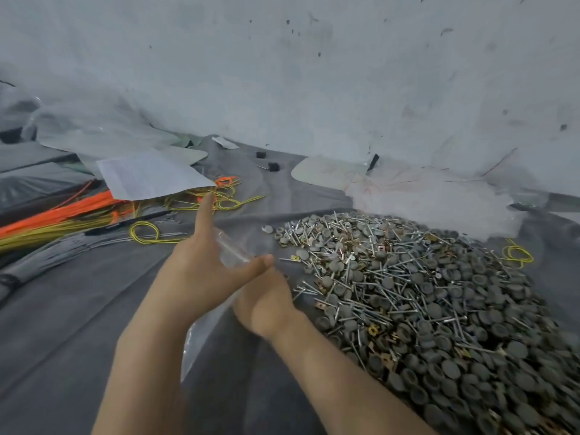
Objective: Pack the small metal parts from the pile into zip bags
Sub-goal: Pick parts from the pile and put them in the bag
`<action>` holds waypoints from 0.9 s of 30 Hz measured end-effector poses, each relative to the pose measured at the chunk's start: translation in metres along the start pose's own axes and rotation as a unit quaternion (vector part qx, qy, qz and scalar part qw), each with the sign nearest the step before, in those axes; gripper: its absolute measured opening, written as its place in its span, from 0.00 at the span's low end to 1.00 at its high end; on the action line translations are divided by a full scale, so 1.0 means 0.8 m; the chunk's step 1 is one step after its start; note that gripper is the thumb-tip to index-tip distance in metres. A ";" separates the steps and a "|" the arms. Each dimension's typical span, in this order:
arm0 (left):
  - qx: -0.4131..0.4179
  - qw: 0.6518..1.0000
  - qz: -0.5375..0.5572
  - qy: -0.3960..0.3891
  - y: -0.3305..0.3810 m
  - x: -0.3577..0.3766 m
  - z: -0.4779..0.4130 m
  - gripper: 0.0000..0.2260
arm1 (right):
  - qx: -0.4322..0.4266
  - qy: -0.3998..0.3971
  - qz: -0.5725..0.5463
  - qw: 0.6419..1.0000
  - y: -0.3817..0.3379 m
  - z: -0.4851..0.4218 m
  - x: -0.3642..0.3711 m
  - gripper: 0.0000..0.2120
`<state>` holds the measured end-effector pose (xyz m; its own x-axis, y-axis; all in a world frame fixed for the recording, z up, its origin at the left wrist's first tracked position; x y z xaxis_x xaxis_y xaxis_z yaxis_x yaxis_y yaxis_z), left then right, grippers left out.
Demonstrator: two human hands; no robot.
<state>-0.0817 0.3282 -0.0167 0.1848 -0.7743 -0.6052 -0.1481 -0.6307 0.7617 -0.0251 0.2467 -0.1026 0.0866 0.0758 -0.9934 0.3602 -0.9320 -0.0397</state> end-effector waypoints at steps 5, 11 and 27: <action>0.010 0.998 -0.011 -0.066 0.029 0.040 0.012 0.54 | 0.038 0.002 0.109 0.993 0.033 0.084 -0.021 0.21; 0.064 0.992 -0.025 -0.109 0.065 0.100 0.052 0.54 | 0.171 0.062 0.044 0.982 0.134 0.157 -0.068 0.16; 0.093 0.986 -0.076 -0.116 0.046 0.166 0.087 0.59 | 0.312 0.238 -0.162 0.905 0.230 0.231 -0.091 0.10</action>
<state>-0.1300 0.1988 -0.0848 -0.0054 -0.6470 -0.7625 -0.3161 -0.7223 0.6152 -0.1369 0.0043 -0.0576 0.5143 0.3860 -0.7659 -0.1443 -0.8413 -0.5209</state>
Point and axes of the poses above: each hand's wrist, its own z-axis away from the middle knuckle, its own x-axis out of the palm, y = z × x, the point moved 5 cm from there along -z, towards the middle knuckle, and after that the axes turned 3 degrees about z, right-handed, at the moved point
